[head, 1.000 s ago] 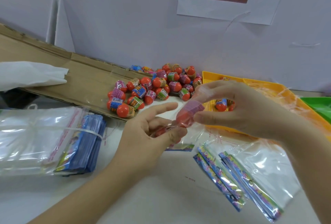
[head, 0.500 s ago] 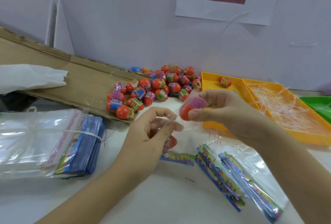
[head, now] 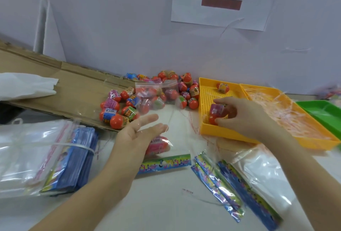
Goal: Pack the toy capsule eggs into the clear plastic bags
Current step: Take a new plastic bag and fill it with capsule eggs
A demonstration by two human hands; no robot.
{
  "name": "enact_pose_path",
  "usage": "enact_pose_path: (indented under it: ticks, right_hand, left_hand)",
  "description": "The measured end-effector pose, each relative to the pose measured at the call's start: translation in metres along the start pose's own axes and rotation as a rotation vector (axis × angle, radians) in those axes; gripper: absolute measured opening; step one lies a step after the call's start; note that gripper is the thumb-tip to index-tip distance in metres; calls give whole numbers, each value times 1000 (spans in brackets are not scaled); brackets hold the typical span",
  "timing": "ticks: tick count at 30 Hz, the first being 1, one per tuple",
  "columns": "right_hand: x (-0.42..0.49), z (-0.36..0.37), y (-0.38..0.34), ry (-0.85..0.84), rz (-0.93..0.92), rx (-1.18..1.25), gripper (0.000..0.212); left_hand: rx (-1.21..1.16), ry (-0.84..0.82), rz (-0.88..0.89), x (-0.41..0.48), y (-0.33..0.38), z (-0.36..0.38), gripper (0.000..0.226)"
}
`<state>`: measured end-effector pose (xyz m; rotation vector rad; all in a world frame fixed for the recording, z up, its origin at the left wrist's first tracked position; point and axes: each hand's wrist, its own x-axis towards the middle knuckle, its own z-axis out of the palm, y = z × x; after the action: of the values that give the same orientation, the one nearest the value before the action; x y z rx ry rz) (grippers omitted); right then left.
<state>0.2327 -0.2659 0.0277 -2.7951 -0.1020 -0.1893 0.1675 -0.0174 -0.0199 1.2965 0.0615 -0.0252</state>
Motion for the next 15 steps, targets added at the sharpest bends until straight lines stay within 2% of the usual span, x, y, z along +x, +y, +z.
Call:
enact_pose_path:
  ticks: [1, 3, 5, 7, 8, 10, 13, 15]
  right_hand:
    - [0, -3, 0, -37, -14, -1, 54]
    - [2, -9, 5, -52, -39, 138, 50]
    - [5, -11, 11, 68, -54, 241, 36]
    - [8, -6, 16, 219, -39, 109, 31]
    - [9, -2, 18, 248, -31, -66, 36]
    - [11, 8, 19, 189, -40, -365, 43]
    - [14, 15, 18, 59, -73, -395, 41]
    - [15, 16, 17, 108, -99, -358, 38]
  left_hand:
    - [6, 5, -5, 0, 0, 0, 63]
    - [1, 2, -13, 1, -1, -1, 44]
    - [-1, 4, -26, 2, -2, -2, 24]
    - [8, 9, -40, 3, -3, -2, 19]
    - [17, 10, -40, 3, -3, -1, 19]
    - [27, 5, -30, 2, -3, 0, 19]
    - [32, -10, -20, 1, -3, -1, 19]
    - [26, -32, -16, 0, -2, -2, 24]
